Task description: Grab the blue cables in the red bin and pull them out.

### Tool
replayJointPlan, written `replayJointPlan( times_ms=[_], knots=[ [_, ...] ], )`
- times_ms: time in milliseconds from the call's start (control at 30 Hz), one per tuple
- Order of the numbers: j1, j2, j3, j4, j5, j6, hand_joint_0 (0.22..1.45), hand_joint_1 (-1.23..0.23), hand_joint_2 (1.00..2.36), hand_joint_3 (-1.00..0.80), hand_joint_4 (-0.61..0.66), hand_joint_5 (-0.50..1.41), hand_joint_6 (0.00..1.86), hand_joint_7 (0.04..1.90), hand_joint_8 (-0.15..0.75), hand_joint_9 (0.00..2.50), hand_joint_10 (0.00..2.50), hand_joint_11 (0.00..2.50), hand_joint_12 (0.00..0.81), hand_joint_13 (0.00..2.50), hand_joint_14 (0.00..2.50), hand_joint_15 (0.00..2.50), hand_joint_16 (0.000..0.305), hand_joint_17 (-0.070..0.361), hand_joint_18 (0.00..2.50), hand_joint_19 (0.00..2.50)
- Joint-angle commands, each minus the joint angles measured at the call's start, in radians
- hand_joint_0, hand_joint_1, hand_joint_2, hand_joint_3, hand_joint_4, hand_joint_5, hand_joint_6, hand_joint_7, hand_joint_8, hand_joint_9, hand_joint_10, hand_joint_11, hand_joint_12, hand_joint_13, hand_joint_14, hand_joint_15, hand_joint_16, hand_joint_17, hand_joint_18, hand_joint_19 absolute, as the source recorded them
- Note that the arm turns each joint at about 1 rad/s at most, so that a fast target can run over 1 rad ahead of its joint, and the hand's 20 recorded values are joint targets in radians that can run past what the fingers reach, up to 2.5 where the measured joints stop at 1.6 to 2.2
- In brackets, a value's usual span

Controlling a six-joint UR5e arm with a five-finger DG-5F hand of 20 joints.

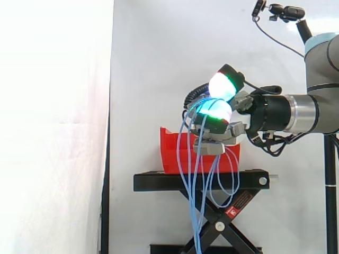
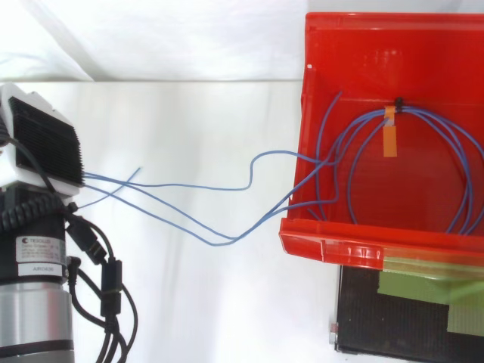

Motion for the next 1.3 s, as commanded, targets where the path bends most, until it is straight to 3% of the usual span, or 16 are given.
replayJointPlan(
  times_ms=[0, 667, 933, 1267],
  knots=[
    [0.0, -0.001, 0.001, 0.0, 0.0, 0.0, 0.86, -1.0, 1.0, -1.0, 0.27, 0.97, 0.23, 0.78, 0.253, 1.29, 0.03, 0.86, 0.303, 1.56, 0.42, 1.56, 0.038, 0.086, 1.05, 1.23],
    [-0.002, -0.001, -0.001, 0.0, 0.0, 0.0, 0.87, -1.07, 1.0, -1.0, 0.29, 0.83, 0.49, 0.63, 0.251, 1.23, 0.03, 0.93, 0.308, 1.51, 0.48, 1.52, 0.039, 0.088, 1.02, 1.23],
    [-0.003, -0.001, -0.001, 0.0, 0.0, 0.0, 0.91, -1.08, 1.0, -1.0, 0.29, 0.7, 0.79, 0.48, 0.245, 1.21, 0.03, 1.01, 0.309, 1.47, 0.56, 1.46, 0.04, 0.09, 1.01, 1.24],
    [-0.006, 0.0, 0.001, 0.0, -0.006, 0.001, 0.96, -1.1, 1.0, -1.0, 0.29, 0.69, 0.81, 0.45, 0.245, 1.2, 0.03, 1.03, 0.307, 1.46, 0.57, 1.45, 0.04, 0.09, 0.99, 1.23]
  ],
)
